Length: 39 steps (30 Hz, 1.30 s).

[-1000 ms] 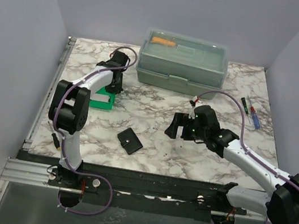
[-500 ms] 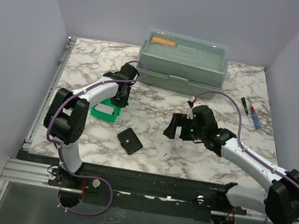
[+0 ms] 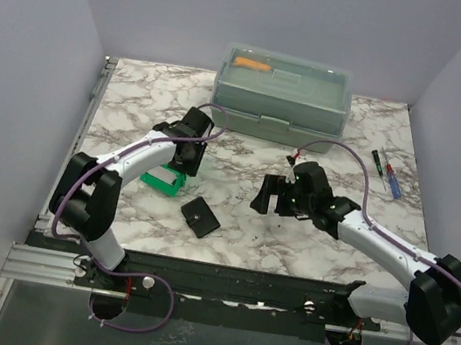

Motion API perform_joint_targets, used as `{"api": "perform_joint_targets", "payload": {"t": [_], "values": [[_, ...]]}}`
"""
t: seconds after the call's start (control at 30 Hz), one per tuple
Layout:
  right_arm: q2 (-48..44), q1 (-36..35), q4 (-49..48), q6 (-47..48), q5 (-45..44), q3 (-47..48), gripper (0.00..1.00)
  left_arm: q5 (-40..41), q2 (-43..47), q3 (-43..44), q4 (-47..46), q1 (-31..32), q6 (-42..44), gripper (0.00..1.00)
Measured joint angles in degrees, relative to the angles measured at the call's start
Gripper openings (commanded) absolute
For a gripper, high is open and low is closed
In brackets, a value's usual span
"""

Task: Put the credit cards into the card holder
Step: Move the storage box to the center of the board, then open the card holder at the center of the board.

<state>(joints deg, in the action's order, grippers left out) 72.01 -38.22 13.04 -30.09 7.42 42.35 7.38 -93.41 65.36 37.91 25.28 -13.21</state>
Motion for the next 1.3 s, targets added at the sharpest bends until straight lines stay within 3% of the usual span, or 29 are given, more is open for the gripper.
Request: {"api": "perform_joint_targets", "payload": {"t": [0.17, 0.37, 0.57, 0.7, 0.83, 1.0, 1.1, 1.3], "values": [[3.1, -1.6, -0.6, 0.2, -0.9, 0.0, 1.0, -1.2, 4.2, -0.6, -0.2, 0.0, 0.3, 0.68], [13.6, -11.4, -1.1, -0.5, -10.7, 4.7, 1.0, -3.5, 12.7, -0.6, 0.0, 0.0, -0.5, 0.88], [29.4, -22.4, 0.3, -0.7, -20.7, 21.2, 1.0, 0.7, 22.1, 0.7, 2.3, 0.0, -4.6, 0.89], [35.3, -24.7, 0.0, -1.2, -21.6, 27.6, 1.0, 0.0, 26.9, 0.0, 2.4, -0.2, -11.4, 0.74], [34.2, -24.2, -2.6, -3.6, -20.0, 24.4, 1.0, -6.0, 31.4, -6.8, 2.1, -0.2, -19.8, 0.54], [28.7, -23.2, -6.5, -7.6, -13.9, 16.1, 0.87, -17.3, 33.4, -19.0, 1.8, -0.2, -29.6, 0.47], [27.8, -22.5, -8.1, -9.6, -10.4, 15.2, 0.75, -21.1, 34.9, -23.7, 2.1, 0.1, -33.9, 0.38], [26.9, -18.5, -14.1, -13.7, -2.8, 10.7, 0.73, -23.0, 37.2, -29.8, -0.1, 1.7, -40.0, 0.24]]}}
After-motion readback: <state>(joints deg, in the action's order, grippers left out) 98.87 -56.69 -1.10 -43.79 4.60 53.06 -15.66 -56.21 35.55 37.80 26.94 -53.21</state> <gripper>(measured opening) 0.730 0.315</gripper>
